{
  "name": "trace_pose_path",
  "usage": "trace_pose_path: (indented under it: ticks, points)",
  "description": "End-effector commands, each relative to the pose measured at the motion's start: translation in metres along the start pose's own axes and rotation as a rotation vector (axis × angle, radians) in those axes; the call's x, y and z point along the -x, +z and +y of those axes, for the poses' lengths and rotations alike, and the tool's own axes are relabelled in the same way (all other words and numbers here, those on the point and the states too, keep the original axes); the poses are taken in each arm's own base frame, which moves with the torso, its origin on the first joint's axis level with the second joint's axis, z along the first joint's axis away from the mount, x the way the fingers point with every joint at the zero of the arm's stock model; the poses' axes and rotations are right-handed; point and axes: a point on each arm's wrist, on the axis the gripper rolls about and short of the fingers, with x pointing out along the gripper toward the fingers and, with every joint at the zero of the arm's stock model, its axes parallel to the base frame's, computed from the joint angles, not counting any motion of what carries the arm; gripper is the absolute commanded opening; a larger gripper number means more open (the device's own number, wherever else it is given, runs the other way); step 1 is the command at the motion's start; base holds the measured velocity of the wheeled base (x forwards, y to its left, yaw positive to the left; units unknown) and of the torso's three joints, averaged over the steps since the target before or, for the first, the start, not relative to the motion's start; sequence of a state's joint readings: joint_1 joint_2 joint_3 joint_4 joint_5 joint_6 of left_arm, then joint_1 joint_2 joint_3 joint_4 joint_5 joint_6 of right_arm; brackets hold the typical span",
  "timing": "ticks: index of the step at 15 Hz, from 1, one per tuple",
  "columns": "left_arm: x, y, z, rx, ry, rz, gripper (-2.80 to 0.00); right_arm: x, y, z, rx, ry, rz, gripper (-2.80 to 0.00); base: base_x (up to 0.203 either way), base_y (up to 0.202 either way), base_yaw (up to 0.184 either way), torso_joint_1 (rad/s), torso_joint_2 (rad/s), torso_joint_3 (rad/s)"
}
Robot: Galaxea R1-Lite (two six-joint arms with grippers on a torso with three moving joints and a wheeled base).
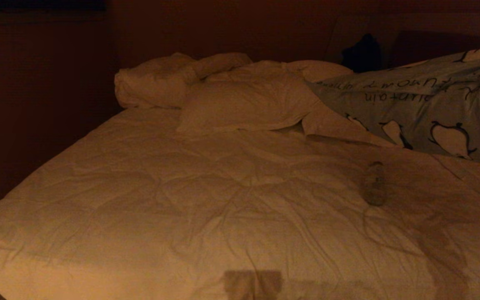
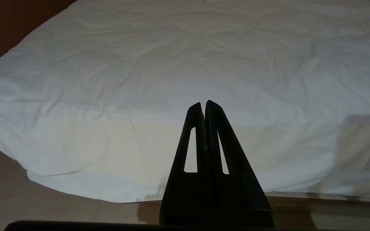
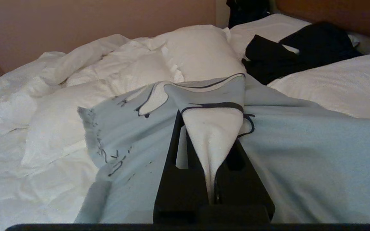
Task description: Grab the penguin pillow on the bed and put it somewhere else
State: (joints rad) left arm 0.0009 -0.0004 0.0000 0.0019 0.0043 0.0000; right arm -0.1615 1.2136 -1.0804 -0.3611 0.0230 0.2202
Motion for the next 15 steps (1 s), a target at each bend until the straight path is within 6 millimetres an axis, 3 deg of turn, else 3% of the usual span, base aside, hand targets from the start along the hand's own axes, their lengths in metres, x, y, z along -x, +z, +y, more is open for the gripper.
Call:
trace_pose_path:
  ticks: [1,5,15]
  points:
    - [0.0,0.0,0.0,0.0,0.001,0.0,-2.8,0.0001,0.0001,0.0001,-0.001,0.001,-0.002,-2.8,0.0,0.0,0.0,0.0,0.0,0.0]
    - [0.0,0.0,0.0,0.0,0.001,0.0,-2.8,0.0001,0.0001,0.0001,-0.001,0.001,-0.002,-2.8,-0.019,0.0,0.002,0.003,0.0,0.001]
    - [0.0,0.0,0.0,0.0,0.001,0.0,-2.8,0.0001,-0.0003,0.0,-0.001,0.002,0.0,-2.8,-0.19,0.0,0.001,0.0,0.0,0.001]
